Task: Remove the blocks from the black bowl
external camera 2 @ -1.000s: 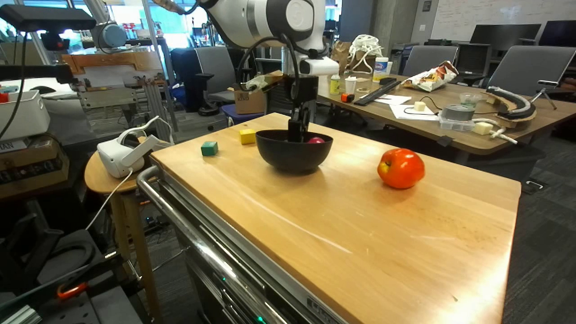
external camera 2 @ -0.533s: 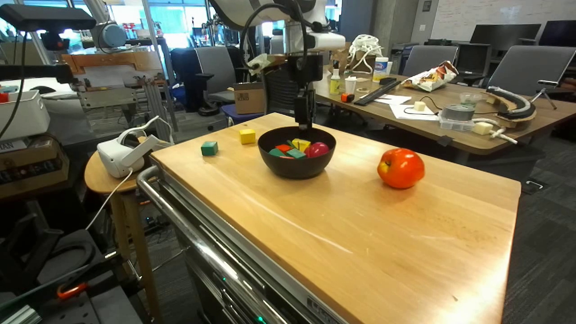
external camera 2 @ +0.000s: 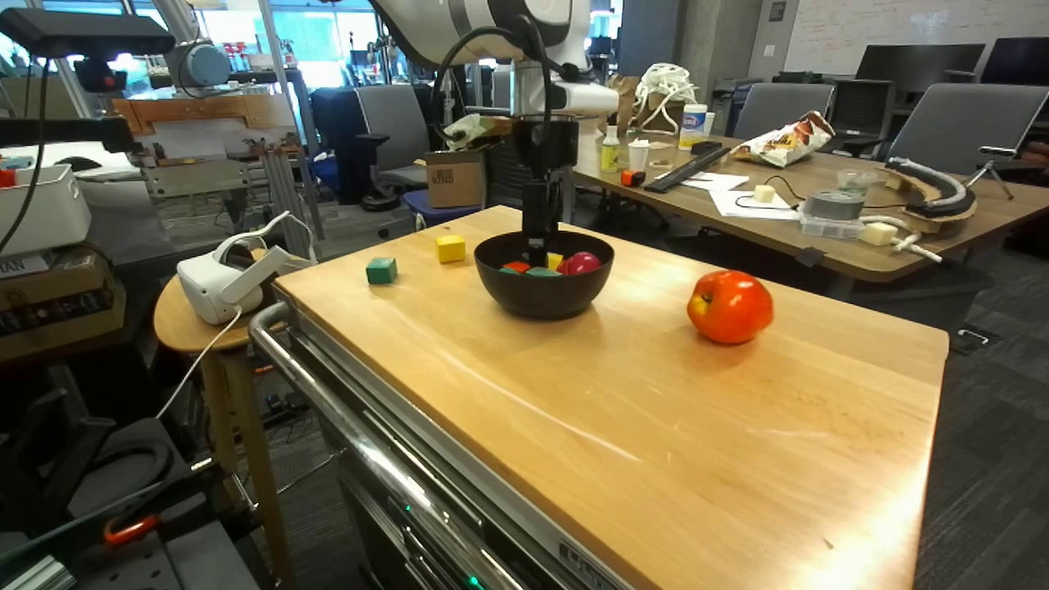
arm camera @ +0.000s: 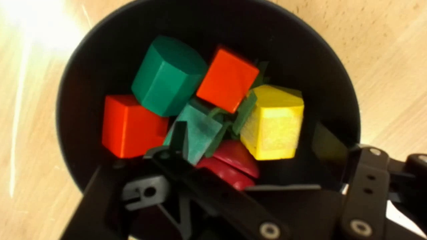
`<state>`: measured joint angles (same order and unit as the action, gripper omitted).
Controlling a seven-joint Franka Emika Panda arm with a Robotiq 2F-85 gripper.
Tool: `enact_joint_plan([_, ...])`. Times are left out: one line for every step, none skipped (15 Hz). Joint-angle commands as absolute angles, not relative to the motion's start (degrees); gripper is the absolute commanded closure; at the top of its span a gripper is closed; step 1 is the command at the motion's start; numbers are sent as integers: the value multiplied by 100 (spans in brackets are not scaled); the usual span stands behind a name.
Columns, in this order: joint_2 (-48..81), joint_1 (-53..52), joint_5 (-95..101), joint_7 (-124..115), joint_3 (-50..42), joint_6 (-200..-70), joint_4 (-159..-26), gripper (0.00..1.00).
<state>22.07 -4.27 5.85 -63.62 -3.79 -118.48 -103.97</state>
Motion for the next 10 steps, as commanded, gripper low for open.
enact_joint_plan([2324,-413,378,-6306,-363,-11772,-10273,35])
enact_joint_plan([2337,-413,357,-6302,-364,-11768,-10278,40])
enact_joint_plan([2331,-422,382,-6309,-371,-11754,-10277,42])
enact_joint_plan([2318,-433,404,-6317,-375,-11756,-10271,42])
enact_joint_plan([2316,-448,443,-6336,-383,-11758,-10266,42])
enact_joint_plan([2321,-461,481,-6334,-388,-11746,-10259,40])
enact_joint_plan([2329,-482,545,-6340,-400,-11732,-10249,37])
enact_joint_plan([2345,-507,628,-6357,-414,-11710,-10236,37])
enact_joint_plan([2369,-526,685,-6355,-416,-11687,-10216,35])
enact_joint_plan([2394,-546,736,-6354,-416,-11672,-10201,36])
